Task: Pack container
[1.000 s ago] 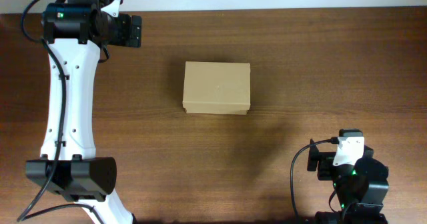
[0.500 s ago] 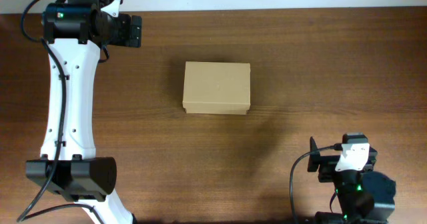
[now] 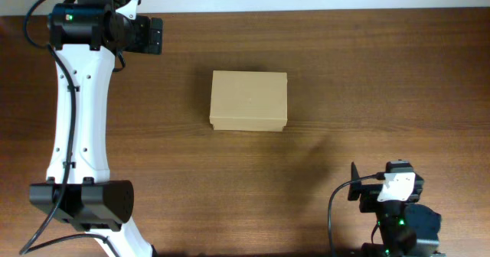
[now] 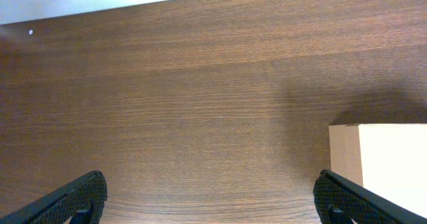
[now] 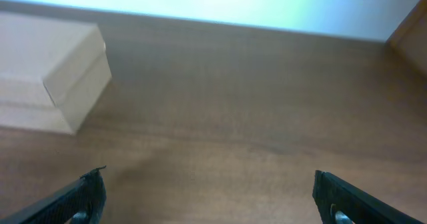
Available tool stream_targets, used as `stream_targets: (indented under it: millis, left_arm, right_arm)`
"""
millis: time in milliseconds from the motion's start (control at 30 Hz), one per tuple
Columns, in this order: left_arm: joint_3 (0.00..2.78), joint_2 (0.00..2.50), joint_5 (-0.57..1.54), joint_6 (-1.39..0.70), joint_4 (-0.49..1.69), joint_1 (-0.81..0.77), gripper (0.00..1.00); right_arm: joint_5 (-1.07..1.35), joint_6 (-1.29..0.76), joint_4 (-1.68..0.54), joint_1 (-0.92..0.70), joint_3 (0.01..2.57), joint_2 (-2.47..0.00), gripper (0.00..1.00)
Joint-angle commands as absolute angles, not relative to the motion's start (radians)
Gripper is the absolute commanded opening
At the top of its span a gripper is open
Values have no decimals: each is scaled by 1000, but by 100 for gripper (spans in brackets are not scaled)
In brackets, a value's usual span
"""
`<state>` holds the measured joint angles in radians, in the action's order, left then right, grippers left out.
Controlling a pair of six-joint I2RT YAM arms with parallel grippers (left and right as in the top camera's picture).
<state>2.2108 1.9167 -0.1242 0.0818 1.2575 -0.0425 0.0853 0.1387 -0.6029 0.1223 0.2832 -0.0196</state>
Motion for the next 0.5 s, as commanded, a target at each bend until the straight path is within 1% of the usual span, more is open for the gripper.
stream_targets:
  millis: [0,200,467]
  left_arm:
    - [2226,1889,-128,80,1259,-36,100]
    - [2226,1889,-128,80,1259,-36,100]
    - [2226,1889,-128,80,1259,-36,100]
  right_arm:
    - [97,141,-589,131,230,-3,99]
    - [98,141,-567,131,150,-3,99]
    - [97,141,-563,131,150,-3,99]
